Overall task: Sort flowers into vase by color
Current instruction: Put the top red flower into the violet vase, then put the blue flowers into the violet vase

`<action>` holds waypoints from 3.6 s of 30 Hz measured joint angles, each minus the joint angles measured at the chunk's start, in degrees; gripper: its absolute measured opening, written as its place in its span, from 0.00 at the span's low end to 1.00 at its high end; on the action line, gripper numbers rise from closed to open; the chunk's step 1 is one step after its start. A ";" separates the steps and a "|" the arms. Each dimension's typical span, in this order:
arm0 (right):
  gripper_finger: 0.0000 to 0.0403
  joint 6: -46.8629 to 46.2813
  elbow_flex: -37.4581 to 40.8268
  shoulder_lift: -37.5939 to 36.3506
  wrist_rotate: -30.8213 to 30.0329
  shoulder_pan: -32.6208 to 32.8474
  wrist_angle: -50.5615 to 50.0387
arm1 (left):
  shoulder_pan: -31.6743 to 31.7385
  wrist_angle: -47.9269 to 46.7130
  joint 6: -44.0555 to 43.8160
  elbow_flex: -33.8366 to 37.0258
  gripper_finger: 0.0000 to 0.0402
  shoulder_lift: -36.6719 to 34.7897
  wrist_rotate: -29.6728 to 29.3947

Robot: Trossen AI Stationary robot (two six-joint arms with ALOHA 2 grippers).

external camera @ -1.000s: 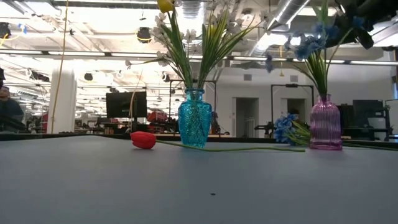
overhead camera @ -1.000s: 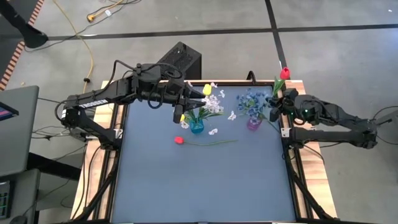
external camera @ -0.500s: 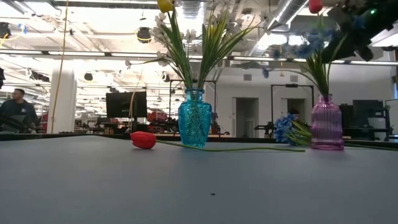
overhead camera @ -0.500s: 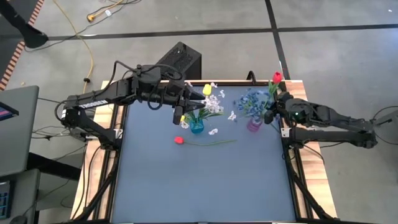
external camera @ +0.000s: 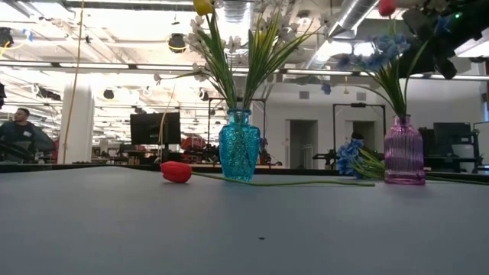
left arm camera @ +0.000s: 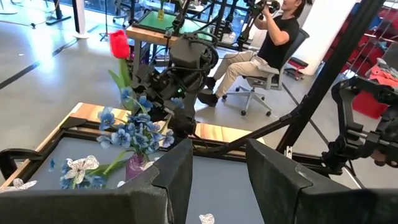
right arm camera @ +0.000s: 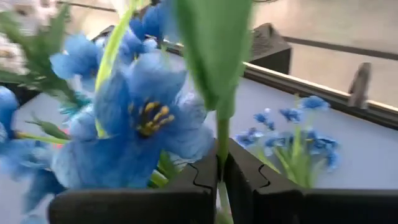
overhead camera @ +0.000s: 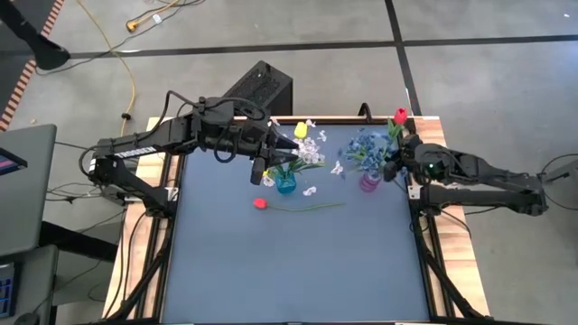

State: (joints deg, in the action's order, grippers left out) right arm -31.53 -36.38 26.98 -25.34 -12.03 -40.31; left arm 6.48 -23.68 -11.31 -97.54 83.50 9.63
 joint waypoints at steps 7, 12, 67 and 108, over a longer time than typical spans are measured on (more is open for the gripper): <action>0.26 0.33 -2.74 -0.07 3.37 0.01 -1.18 | 0.00 0.00 0.02 0.00 0.34 0.00 0.00; 0.38 0.37 -5.16 -0.07 3.41 0.00 -7.40 | 0.00 0.01 0.07 0.00 0.34 0.00 0.01; 0.42 -18.27 -30.51 11.27 53.34 17.80 -38.84 | -19.96 8.05 -8.29 38.51 0.34 -0.02 -8.06; 0.36 -13.31 -23.45 7.08 8.86 -17.04 -42.27 | -18.53 10.11 -7.63 38.45 0.34 -0.02 -2.73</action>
State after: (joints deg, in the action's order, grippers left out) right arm -44.84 -59.83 34.06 -16.48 -29.07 -82.58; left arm -12.05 -13.57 -18.95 -59.09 83.48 6.90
